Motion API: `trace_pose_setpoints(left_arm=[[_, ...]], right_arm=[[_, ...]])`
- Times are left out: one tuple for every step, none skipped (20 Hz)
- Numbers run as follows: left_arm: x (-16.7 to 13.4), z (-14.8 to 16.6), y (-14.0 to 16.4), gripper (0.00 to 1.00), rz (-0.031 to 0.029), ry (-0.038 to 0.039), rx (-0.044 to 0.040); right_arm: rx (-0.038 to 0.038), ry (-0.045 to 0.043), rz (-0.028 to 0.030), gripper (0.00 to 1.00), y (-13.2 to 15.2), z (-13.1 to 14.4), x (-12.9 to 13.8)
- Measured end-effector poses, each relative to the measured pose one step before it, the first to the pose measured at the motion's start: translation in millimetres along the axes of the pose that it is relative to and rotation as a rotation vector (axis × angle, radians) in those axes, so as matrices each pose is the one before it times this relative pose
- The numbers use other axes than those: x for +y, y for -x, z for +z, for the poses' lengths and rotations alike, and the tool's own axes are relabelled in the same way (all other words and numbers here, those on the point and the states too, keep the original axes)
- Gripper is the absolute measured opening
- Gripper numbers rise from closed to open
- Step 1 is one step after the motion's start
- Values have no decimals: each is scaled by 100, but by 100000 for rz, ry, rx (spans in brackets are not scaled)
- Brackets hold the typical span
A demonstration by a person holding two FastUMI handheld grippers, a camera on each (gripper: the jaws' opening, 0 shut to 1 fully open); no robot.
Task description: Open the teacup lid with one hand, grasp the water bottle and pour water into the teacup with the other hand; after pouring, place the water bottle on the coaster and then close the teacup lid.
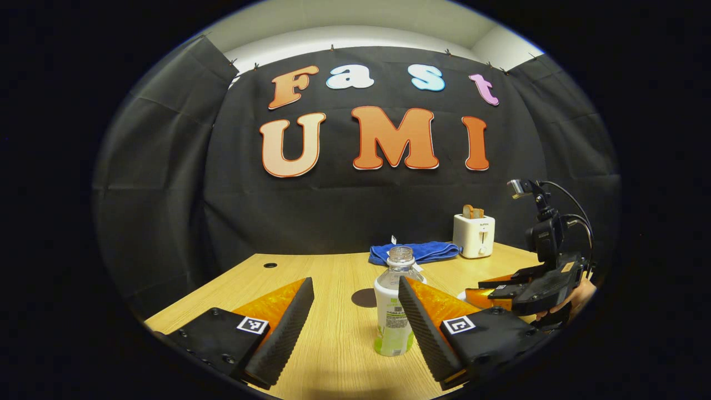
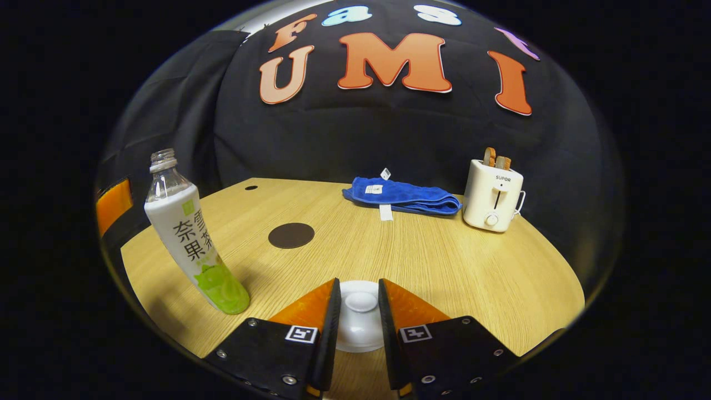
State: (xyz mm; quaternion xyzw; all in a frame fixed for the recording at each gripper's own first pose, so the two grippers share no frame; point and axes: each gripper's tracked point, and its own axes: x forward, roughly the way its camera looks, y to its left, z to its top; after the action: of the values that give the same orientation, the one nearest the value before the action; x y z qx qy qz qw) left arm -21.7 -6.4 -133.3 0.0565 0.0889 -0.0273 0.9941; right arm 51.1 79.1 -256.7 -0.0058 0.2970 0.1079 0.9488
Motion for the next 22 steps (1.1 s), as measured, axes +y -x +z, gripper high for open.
trace_pose_setpoints(left_arm=[[19, -160, -106, 98, -6, -126, 529], [-108, -189, -39, 98, -232, -16, 294], [-132, -85, 19, 98, -278, 87, 275], [-83, -30, -47, 98, -367, 24, 221], [-99, -83, -95, 98, -303, -140, 293], [-115, -218, 12, 98, -349, -12, 237], [-237, -201, -27, 98, -680, 35, 537], [-223, -294, -21, 98, -705, 141, 426], [-215, -238, -114, 98, -630, -29, 630], [-95, -202, -175, 98, -522, -16, 363], [-155, -223, -221, 98, -422, -132, 512], [-67, -347, 97, 98, -166, -129, 580], [-134, -394, -179, 98, -203, -253, 933], [-127, -408, -239, 98, -443, 4, 695], [-210, -299, -297, 98, -876, 292, 715], [-313, -312, -70, 98, -987, 553, 711], [-373, -345, -318, 98, -1403, 579, 227], [-287, -317, -248, 98, -1425, -302, -13], [-3, -565, -363, 98, -304, -926, 579], [201, -713, -407, 99, -322, -451, 1121], [-254, -559, -343, 99, -917, 506, 938], [-487, -515, -447, 98, -1609, 797, 868]], right_arm=[[-376, 1387, -1058, 37, 23, 83, -176], [-381, 1736, -665, 33, -45, 67, -121], [-322, 1317, -67, 27, -48, 19, 100], [-286, 1114, 103, 27, 46, 13, 110], [-198, 761, 180, 25, 40, 41, 11], [-357, 233, 548, 24, 37, 44, 46], [-482, 31, 351, 23, -46, 23, 70], [90, -352, 69, 22, 25, -11, -123], [147, -1237, -12, 22, 2, -58, -67], [-978, -2309, 296, 22, 63, 190, -61], [-1624, -2580, 1603, 20, 102, 384, 265], [-890, -1447, 2185, 19, 118, 201, 404], [-1853, -426, 405, 19, 189, 379, -55], [-1899, 607, -840, 19, 201, 480, -304], [-1535, 460, -777, 19, 234, 355, -191], [-1104, -313, -292, 19, 270, 370, -131], [-705, -331, 110, 19, 263, 299, -33], [-1041, -344, -519, 19, 323, 365, -253], [-663, 23, -602, 19, 337, 319, -337], [-448, 156, -712, 19, 327, 151, -306], [-501, 157, -759, 19, 309, 142, -334], [-262, -215, -466, 19, 217, 209, -235]])
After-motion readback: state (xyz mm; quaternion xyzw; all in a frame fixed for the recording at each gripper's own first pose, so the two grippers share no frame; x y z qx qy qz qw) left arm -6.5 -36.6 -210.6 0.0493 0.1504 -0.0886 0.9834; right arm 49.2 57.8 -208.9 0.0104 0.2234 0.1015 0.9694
